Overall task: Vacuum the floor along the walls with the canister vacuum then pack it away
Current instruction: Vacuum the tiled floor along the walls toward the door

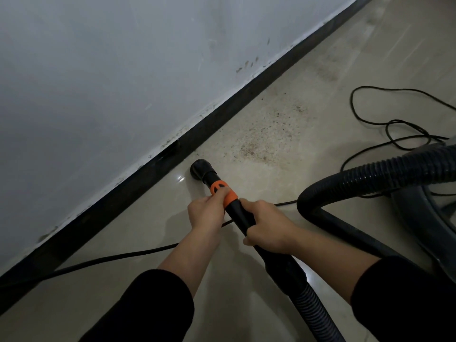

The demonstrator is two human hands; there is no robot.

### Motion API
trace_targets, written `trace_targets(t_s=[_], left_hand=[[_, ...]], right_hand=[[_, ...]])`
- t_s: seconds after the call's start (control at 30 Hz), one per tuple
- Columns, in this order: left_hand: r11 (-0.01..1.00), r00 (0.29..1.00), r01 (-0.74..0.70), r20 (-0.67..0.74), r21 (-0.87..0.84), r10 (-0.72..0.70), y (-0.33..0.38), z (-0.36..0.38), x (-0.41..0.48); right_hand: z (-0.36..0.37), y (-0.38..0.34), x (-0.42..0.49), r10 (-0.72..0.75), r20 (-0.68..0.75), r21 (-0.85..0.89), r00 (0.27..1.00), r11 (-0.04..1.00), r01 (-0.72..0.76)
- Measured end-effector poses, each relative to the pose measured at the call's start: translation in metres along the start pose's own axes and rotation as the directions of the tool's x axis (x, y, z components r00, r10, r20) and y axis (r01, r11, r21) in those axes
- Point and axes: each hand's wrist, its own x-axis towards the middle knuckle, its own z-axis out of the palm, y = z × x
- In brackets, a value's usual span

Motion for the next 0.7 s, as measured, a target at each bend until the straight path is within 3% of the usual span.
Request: trace_targets(t_s=[0.7], left_hand=[[0.998, 0.999, -0.052, 0.011, -0.018, 0.052, 0.015, 0.004, 0.035]], right_hand=[[-0.003, -0.011, 0.034, -0.052, -0.063, -0.061, 0.997, 0.997, 0.048]])
